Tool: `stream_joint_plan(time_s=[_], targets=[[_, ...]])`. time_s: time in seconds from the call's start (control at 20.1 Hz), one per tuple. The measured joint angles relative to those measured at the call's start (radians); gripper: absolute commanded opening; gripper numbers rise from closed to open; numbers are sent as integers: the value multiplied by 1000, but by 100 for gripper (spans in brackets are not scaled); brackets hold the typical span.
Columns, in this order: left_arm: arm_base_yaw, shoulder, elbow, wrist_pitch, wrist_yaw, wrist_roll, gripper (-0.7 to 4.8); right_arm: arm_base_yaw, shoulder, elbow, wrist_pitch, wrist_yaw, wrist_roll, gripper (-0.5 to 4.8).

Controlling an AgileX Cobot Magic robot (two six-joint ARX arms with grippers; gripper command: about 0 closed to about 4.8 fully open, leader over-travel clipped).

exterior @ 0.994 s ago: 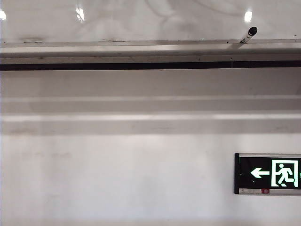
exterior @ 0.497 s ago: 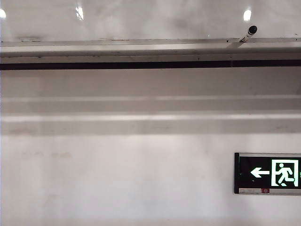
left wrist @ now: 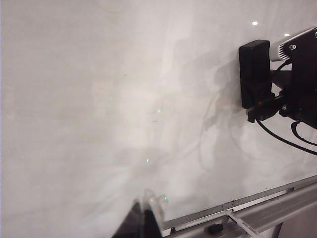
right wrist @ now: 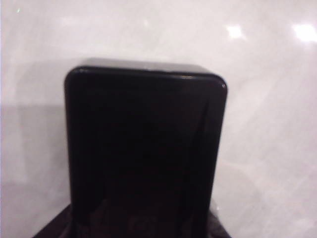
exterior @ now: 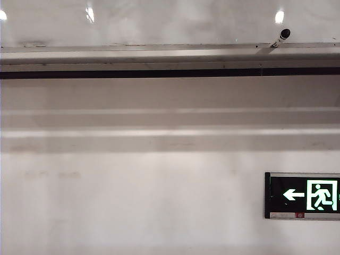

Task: Wipe the whiteboard clean using the black magnetic whiteboard eraser attached to the whiteboard.

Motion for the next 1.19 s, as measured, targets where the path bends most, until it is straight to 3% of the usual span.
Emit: stream_joint_plan(time_s=[0.45, 0.89, 0.94, 1.04, 1.19], targets=[[0, -10, 0, 3, 2, 0, -5, 26, -122, 4, -32, -15, 5, 284], [0, -18, 0, 4, 2, 0, -5, -8, -14, -2, -3, -77, 51, 286], [0, -19, 0, 5, 2, 0, -5, -8, -8, 0, 5, -77, 51, 316], [0, -18, 0, 5, 2, 0, -5, -9, -5, 0, 9, -79, 51, 458], [0, -18, 0, 4, 2, 0, -5, -6, 2, -2, -8, -88, 53, 479]])
